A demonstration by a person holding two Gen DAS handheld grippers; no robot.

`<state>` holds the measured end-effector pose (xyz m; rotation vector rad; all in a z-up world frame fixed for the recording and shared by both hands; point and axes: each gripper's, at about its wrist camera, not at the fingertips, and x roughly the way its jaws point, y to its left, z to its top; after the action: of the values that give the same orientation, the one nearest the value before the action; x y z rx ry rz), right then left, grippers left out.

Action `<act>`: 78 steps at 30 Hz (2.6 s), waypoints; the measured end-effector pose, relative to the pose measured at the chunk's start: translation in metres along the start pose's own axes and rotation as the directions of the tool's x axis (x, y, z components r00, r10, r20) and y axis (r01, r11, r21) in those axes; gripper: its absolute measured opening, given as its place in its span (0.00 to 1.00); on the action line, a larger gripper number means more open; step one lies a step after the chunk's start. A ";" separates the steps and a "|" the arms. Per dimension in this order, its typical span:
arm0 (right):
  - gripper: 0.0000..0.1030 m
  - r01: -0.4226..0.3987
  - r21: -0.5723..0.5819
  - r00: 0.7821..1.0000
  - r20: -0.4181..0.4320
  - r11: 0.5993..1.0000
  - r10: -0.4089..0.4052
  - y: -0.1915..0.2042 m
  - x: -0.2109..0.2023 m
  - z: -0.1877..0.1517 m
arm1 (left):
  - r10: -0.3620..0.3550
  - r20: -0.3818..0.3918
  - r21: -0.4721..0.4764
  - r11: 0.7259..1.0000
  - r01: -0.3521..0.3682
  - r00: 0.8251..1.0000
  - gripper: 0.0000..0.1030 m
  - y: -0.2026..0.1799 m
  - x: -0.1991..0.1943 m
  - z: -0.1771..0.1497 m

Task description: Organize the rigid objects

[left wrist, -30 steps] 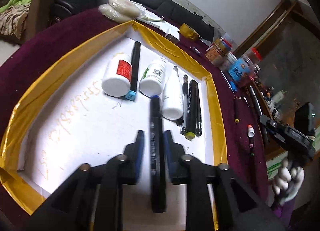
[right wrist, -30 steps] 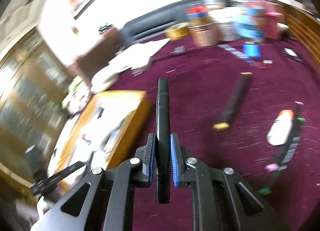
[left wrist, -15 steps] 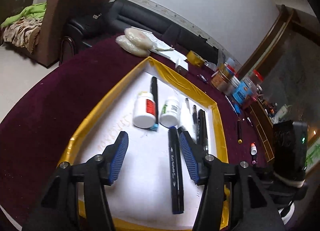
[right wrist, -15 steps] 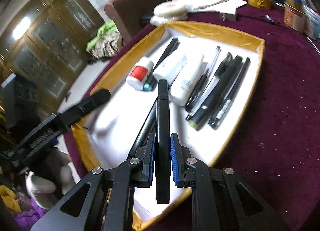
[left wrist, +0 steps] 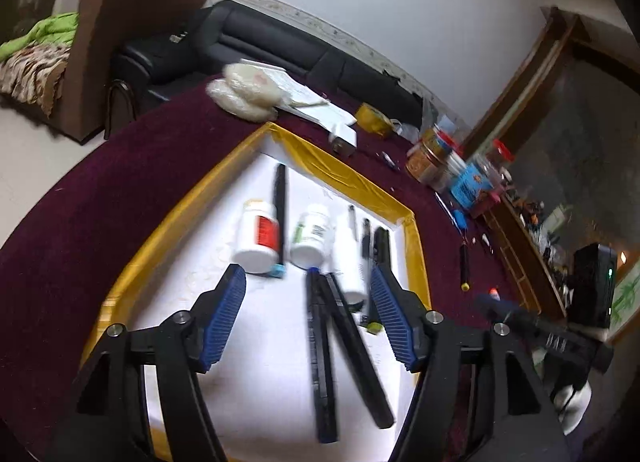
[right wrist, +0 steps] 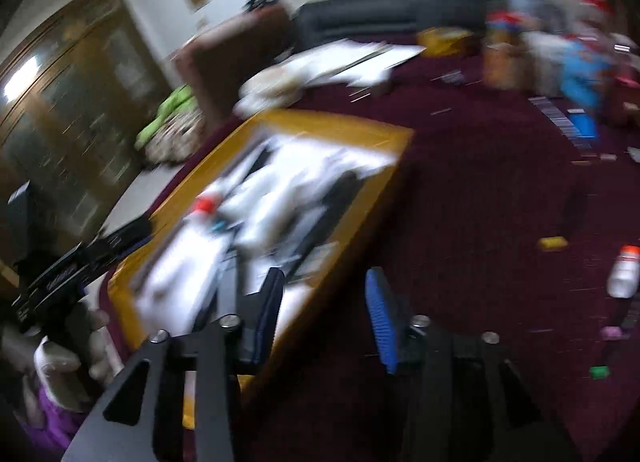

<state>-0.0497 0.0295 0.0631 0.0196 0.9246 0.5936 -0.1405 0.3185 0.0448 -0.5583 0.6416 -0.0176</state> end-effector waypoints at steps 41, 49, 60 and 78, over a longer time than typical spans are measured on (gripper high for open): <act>0.55 -0.031 0.562 0.963 0.237 0.827 -0.125 -0.315 -0.106 -0.061 | 0.066 -0.385 0.522 0.838 0.158 0.920 0.12 -0.325 0.219 -0.080; 0.55 -0.068 0.604 0.965 0.241 0.794 -0.100 -0.323 -0.107 -0.067 | 0.146 -0.322 0.612 0.786 0.087 0.936 0.21 -0.354 0.252 -0.092; 0.56 -0.100 0.621 0.964 0.252 0.777 -0.078 -0.325 -0.110 -0.070 | 0.040 -0.279 0.685 0.709 0.169 0.960 0.29 -0.412 0.231 -0.102; 0.56 -0.120 0.653 0.970 0.239 0.747 -0.053 -0.331 -0.105 -0.073 | 0.021 -0.352 0.616 0.758 0.215 0.936 0.22 -0.377 0.204 -0.106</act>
<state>0.0042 -0.3175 0.0095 0.7488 0.8532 0.2536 0.0208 -0.0930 0.0481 0.1019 0.8877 -0.4361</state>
